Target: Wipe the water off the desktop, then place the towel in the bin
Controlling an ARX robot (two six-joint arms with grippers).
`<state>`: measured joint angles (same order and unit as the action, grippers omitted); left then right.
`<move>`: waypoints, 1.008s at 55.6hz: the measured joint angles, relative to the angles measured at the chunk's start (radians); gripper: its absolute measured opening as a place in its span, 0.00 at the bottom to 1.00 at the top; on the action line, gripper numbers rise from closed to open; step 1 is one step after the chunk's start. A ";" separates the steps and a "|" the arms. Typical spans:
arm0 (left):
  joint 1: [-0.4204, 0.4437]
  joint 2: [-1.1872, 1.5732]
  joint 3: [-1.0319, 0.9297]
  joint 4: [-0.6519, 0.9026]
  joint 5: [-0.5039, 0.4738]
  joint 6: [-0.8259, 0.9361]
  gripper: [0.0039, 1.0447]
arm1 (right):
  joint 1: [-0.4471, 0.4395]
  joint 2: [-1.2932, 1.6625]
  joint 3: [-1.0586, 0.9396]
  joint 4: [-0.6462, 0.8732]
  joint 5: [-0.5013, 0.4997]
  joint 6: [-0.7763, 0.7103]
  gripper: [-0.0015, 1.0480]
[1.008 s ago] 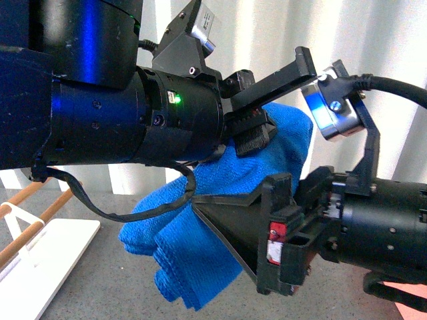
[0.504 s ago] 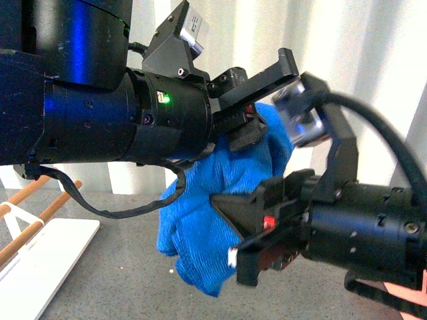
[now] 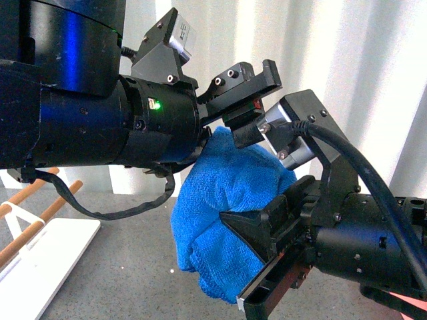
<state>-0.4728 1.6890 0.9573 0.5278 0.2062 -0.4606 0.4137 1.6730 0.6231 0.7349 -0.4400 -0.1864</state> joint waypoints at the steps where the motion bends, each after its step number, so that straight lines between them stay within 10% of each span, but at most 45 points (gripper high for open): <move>1: 0.000 0.000 0.000 0.000 -0.002 0.000 0.89 | -0.002 -0.002 0.000 0.000 0.002 -0.003 0.05; 30: -0.005 0.002 -0.001 0.010 -0.016 0.015 0.93 | -0.030 -0.056 -0.013 -0.061 -0.006 -0.072 0.05; 40: -0.016 -0.118 -0.218 0.313 -0.602 0.331 0.64 | -0.033 -0.053 -0.022 -0.087 -0.004 -0.084 0.05; 56: 0.166 -0.393 -0.589 0.383 -0.507 0.440 0.11 | -0.041 -0.057 -0.023 -0.091 -0.010 -0.092 0.05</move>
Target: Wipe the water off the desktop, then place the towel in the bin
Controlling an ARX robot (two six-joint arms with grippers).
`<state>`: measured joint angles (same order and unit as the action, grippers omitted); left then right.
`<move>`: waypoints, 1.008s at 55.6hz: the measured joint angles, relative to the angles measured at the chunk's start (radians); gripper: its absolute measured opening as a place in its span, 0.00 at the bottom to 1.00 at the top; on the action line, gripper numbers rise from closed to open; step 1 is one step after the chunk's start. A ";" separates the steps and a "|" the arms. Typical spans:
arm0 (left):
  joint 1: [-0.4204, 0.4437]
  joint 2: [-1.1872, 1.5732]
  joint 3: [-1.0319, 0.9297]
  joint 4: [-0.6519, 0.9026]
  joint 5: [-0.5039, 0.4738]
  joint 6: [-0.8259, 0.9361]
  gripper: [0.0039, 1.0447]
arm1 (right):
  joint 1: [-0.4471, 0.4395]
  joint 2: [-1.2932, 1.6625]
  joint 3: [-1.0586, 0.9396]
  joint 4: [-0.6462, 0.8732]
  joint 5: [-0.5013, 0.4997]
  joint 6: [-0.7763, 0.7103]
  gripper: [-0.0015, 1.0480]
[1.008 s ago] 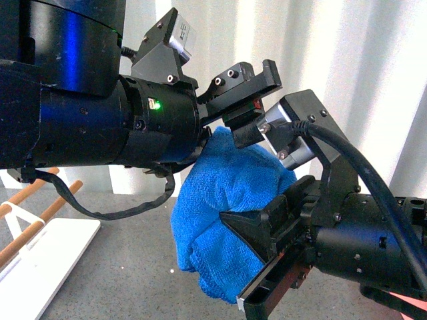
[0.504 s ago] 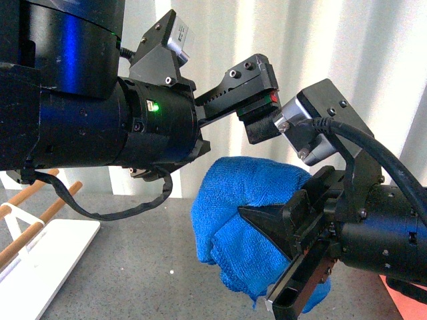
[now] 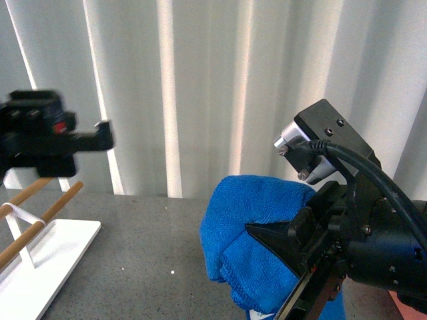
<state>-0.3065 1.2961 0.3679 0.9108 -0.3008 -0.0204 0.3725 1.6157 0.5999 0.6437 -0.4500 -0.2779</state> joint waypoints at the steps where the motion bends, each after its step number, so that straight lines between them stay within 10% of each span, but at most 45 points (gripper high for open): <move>1: 0.008 -0.017 -0.015 0.000 0.013 0.001 0.07 | 0.000 0.000 0.000 0.000 0.000 0.000 0.05; 56: 0.304 -0.677 -0.345 -0.303 0.298 0.013 0.03 | -0.005 -0.031 -0.018 -0.005 -0.012 0.002 0.05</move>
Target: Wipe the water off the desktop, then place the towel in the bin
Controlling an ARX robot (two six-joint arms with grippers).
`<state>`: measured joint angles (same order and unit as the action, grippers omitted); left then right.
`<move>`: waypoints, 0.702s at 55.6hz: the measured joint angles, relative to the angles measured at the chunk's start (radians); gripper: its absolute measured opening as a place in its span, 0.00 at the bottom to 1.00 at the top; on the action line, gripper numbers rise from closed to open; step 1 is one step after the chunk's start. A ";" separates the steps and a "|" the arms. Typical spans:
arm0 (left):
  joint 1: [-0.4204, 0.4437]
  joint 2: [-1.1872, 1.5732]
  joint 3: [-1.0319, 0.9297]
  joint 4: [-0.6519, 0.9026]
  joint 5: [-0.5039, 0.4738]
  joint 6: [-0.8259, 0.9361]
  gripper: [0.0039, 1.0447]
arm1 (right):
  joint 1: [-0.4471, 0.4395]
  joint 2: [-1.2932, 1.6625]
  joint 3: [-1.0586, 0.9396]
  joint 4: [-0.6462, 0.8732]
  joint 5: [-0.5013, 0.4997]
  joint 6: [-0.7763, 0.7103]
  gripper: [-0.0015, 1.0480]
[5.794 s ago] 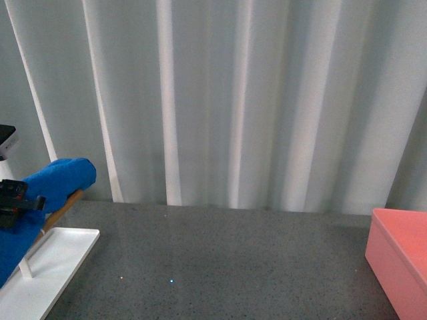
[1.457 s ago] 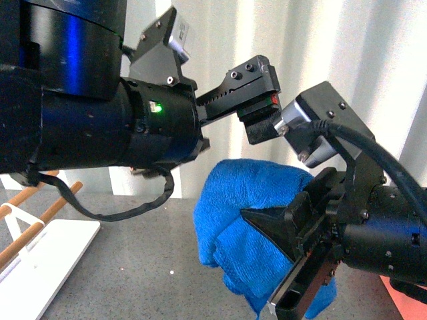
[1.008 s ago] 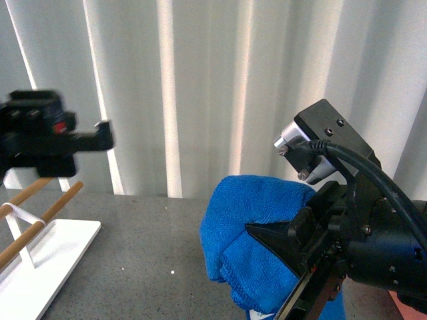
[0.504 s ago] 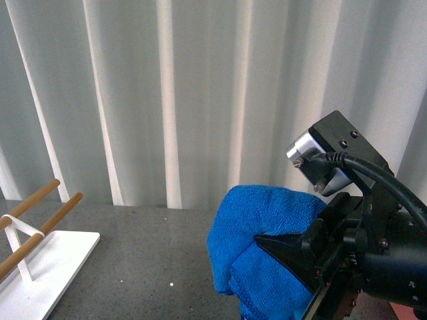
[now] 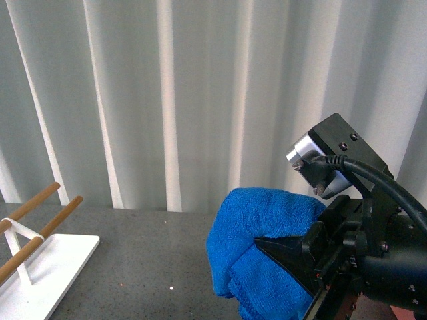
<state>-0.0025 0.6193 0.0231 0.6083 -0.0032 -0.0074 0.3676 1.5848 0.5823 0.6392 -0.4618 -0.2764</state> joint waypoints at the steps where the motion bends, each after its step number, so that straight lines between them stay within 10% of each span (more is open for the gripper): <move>1: 0.000 -0.013 0.000 -0.013 0.001 0.000 0.03 | 0.002 0.000 0.000 0.002 0.000 0.001 0.05; 39: 0.000 -0.359 -0.001 -0.344 0.001 0.000 0.03 | 0.015 0.001 -0.016 0.022 0.020 0.004 0.05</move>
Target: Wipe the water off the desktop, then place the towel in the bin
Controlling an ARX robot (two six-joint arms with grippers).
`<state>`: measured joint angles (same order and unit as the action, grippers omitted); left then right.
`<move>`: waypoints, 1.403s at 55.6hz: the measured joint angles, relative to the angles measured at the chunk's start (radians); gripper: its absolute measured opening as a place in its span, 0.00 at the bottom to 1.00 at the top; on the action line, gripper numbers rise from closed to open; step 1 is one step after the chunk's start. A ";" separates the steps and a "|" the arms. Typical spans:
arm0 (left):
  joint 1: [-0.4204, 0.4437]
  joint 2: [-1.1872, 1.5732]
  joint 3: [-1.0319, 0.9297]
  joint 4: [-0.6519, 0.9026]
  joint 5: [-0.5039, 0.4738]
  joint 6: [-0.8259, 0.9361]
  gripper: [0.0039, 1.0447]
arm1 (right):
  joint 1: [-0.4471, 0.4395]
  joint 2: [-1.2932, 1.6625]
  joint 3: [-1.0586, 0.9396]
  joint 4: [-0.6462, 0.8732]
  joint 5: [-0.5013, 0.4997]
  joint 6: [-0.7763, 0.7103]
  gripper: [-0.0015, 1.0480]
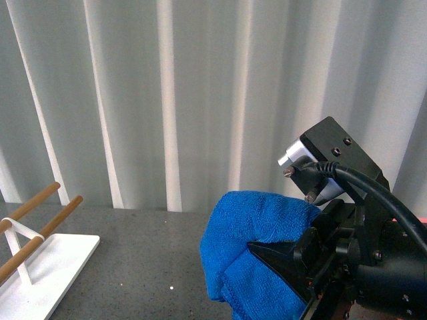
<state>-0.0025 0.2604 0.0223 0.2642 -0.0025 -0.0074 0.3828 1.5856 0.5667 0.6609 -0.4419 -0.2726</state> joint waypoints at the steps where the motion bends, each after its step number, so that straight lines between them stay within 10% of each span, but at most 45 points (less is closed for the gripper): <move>1: 0.000 -0.006 0.000 -0.006 0.000 0.000 0.03 | 0.001 0.000 0.000 0.000 0.000 0.000 0.05; 38: 0.000 -0.256 0.000 -0.264 0.002 0.000 0.04 | 0.070 0.056 -0.019 0.045 0.027 0.038 0.05; 53: 0.000 -0.256 0.000 -0.264 0.002 0.000 0.47 | 0.046 0.123 -0.017 0.045 0.074 0.135 0.05; 69: 0.000 -0.256 0.000 -0.264 0.002 0.000 0.94 | -0.047 0.390 0.189 -0.383 0.184 0.151 0.05; 78: 0.000 -0.256 0.000 -0.264 0.002 0.002 0.94 | -0.053 0.495 0.351 -0.541 0.238 0.142 0.05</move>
<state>-0.0025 0.0040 0.0227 0.0006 -0.0002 -0.0055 0.3302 2.0804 0.9173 0.1204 -0.2035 -0.1310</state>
